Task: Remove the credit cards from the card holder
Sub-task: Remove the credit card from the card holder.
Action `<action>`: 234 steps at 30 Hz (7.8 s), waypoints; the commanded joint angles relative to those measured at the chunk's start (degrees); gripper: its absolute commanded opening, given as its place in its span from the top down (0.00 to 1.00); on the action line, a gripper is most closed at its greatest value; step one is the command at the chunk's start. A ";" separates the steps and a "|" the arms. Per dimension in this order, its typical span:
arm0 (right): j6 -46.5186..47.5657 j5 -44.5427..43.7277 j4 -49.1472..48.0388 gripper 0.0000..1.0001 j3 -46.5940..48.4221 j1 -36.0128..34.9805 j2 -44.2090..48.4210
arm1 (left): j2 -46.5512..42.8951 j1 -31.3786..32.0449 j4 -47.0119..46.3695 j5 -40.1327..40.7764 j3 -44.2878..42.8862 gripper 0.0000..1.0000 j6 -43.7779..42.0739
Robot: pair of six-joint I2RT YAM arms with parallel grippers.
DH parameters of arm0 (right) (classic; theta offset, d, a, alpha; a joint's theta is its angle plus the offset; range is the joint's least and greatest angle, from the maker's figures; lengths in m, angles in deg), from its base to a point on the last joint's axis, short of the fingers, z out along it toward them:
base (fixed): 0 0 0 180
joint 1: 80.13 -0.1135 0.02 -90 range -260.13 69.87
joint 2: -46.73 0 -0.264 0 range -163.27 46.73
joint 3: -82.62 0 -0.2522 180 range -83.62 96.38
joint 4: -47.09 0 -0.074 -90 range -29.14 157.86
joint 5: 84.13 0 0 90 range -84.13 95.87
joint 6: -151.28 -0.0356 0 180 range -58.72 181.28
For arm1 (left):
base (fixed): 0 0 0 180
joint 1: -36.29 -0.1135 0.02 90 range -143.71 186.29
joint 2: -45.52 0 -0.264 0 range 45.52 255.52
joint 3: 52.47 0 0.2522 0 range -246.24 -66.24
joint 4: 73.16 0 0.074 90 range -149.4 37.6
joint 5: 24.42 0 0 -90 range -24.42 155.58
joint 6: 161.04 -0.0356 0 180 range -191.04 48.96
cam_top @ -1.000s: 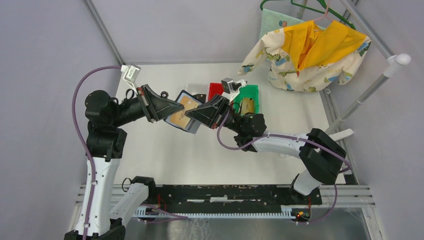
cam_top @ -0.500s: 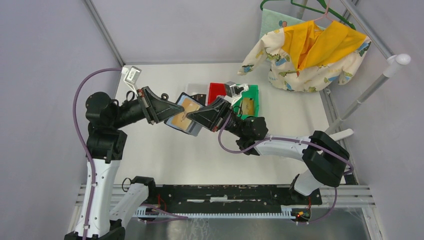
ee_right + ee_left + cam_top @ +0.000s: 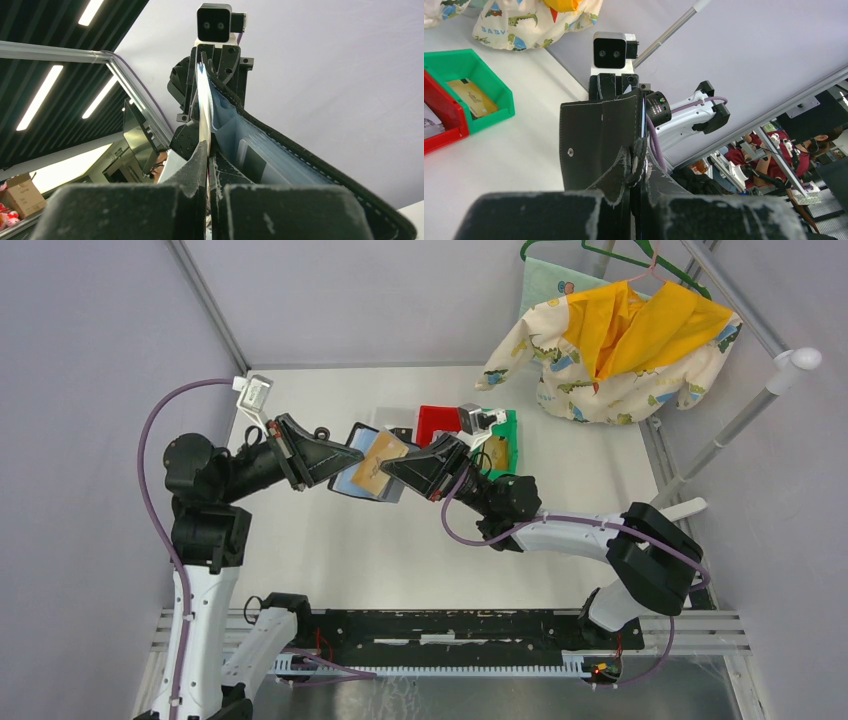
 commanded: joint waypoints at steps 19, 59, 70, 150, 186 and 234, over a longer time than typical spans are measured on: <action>7.12 0.53 9.26 1.00 4.23 0.11 1.81 | 0.48 0.26 13.42 -2.11 -5.17 0.72 -14.63; 4.83 3.90 0.99 0.70 1.93 0.82 3.36 | -0.44 0.29 13.40 -9.35 -4.94 0.98 -16.31; 0.76 6.97 -5.15 0.76 0.19 1.19 2.37 | -0.73 0.27 9.93 -9.74 -5.18 0.98 -12.61; 1.27 10.53 -0.84 1.00 3.61 -1.14 0.10 | -0.05 0.25 12.98 -5.66 -7.62 0.88 -13.64; 3.57 8.21 -3.74 0.72 -5.45 0.45 5.65 | -0.32 0.26 13.26 -6.56 -7.87 0.98 -12.12; -4.31 12.35 -10.49 1.00 -9.03 6.49 8.02 | 0.30 0.29 15.35 -4.22 -11.74 0.98 -15.93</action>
